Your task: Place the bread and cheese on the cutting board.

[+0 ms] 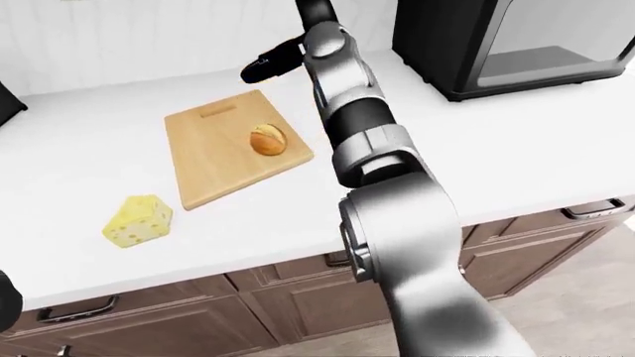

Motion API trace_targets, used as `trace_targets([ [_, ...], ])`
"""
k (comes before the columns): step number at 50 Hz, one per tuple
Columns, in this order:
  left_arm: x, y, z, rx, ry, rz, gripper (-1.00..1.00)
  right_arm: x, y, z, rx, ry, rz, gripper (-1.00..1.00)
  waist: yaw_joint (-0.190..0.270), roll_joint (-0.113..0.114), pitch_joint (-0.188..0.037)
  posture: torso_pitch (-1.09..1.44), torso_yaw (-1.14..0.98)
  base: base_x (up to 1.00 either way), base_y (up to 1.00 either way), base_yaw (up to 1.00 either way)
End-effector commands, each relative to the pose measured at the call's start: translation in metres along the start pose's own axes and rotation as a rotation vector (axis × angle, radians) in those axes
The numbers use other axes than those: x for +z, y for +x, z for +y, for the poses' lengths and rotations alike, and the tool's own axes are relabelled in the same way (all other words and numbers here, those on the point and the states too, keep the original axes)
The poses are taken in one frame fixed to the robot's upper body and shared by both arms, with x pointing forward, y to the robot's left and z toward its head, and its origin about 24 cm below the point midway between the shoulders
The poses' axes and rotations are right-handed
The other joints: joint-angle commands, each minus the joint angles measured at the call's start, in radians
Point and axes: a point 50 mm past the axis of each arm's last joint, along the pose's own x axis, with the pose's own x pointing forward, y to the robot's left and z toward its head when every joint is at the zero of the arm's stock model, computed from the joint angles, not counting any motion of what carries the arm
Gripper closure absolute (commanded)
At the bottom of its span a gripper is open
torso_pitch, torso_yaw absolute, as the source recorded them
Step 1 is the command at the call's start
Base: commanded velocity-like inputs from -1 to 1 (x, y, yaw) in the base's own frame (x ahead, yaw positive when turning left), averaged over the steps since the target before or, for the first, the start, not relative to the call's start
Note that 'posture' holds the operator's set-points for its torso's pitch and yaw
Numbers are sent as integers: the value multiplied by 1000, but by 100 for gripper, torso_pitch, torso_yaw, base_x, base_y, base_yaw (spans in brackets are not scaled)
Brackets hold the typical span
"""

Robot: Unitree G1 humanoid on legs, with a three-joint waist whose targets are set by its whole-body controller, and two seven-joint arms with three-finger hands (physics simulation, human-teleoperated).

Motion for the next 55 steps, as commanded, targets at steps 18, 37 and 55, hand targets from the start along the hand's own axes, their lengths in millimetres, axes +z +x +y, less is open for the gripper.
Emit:
trace_targets([
  [18, 15, -2, 4, 18, -5, -69, -100, 45, -82, -73, -154, 137, -287, -100, 17, -27, -23, 0, 0, 0, 0, 0],
  [37, 14, -4, 2, 14, 6, -65, -100, 11, -148, -102, -263, 204, -278, -100, 22, -45, -26, 0, 0, 0, 0, 0],
  [55, 2, -29, 27, -23, 117, 94, -100, 5, -152, -110, -313, 179, -276, -100, 17, -36, -26, 0, 0, 0, 0, 0],
])
